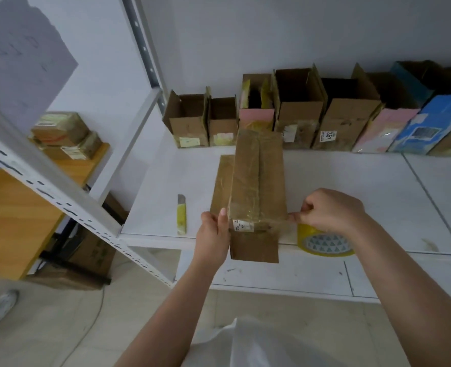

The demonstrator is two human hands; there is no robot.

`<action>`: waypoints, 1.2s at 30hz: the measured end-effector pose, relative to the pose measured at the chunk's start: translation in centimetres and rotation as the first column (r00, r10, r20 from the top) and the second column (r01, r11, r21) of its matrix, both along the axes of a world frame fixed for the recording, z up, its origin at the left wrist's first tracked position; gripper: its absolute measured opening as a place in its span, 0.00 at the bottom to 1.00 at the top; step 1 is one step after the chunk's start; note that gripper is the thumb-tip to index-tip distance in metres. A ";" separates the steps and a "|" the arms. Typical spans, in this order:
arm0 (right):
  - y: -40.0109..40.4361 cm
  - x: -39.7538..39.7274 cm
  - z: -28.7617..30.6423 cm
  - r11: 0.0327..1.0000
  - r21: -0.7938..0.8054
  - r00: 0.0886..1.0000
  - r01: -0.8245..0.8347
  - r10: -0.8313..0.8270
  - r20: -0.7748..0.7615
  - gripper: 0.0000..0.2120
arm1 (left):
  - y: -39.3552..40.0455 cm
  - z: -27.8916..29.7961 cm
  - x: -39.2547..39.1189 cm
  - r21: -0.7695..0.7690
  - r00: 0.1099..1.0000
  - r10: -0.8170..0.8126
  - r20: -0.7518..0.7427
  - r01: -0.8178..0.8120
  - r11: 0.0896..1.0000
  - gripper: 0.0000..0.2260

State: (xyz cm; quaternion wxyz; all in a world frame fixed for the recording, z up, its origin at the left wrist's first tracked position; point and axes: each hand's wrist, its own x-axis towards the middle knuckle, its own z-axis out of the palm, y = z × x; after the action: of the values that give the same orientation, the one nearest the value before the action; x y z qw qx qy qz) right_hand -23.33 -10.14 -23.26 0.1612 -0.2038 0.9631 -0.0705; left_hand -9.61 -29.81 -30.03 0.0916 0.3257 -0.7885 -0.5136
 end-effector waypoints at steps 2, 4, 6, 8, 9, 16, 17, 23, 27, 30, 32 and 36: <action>0.0 0.1 0.1 1.000 -0.007 1.000 0.012 -0.012 -0.002 0.25 | -1.2 0.5 0.1 -0.228 1.000 -0.017 0.006 0.018 0.974 0.07; 0.1 0.2 0.2 1.000 -0.019 1.000 0.015 -0.015 0.001 0.25 | -3.1 1.3 0.0 -0.383 0.999 0.047 0.010 -0.040 0.923 0.11; 0.1 0.4 0.2 0.999 -0.030 1.000 0.015 -0.014 0.006 0.25 | -5.4 1.6 0.0 -0.530 0.984 0.148 0.100 -0.073 0.845 0.19; 0.2 0.6 0.3 0.999 -0.040 1.000 0.018 -0.018 0.005 0.25 | -7.2 1.3 0.2 -0.646 0.933 0.191 0.306 0.056 0.761 0.22; 0.3 0.7 0.3 0.999 -0.042 1.000 0.024 -0.024 0.001 0.25 | -7.7 1.0 0.3 -0.685 0.898 0.191 0.396 0.151 0.713 0.19; 0.3 0.7 0.2 0.998 -0.056 0.999 0.042 -0.042 0.003 0.25 | -8.7 4.1 -0.3 -0.628 0.955 0.113 0.275 0.089 0.773 0.10; 0.4 0.8 0.3 0.997 -0.065 0.999 0.046 -0.046 0.003 0.25 | -8.1 5.5 -0.7 -0.547 0.987 0.058 0.147 0.032 0.837 0.09; 0.5 0.6 0.5 0.996 -0.085 0.999 0.019 -0.015 0.044 0.22 | 0.2 13.1 -4.5 -0.205 0.846 -0.495 -0.197 0.458 0.865 0.14; 0.8 0.8 0.6 0.990 -0.134 0.998 0.038 -0.030 0.060 0.20 | 3.7 12.3 -6.9 0.172 0.675 -0.736 -0.052 0.732 0.659 0.16; 1.9 0.4 1.0 0.965 -0.257 0.969 0.056 0.010 0.247 0.15 | 3.3 9.9 -7.0 0.230 0.720 -0.693 0.027 0.670 0.705 0.16; 3.2 0.1 1.5 0.936 -0.340 0.903 0.094 0.063 0.425 0.07 | 2.4 8.9 -6.9 0.190 0.745 -0.667 -0.006 0.656 0.730 0.16; 4.5 0.0 1.4 0.921 -0.370 0.934 0.120 0.021 0.357 0.02 | 2.2 8.3 -6.8 0.082 0.719 -0.694 -0.027 0.694 0.715 0.16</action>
State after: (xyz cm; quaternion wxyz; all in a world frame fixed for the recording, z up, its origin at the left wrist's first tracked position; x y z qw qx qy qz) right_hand -23.37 -5.62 -21.81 0.2866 -0.1907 0.8903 -0.2982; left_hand -16.40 -27.60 -21.69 -0.1239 0.0115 -0.8303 -0.5432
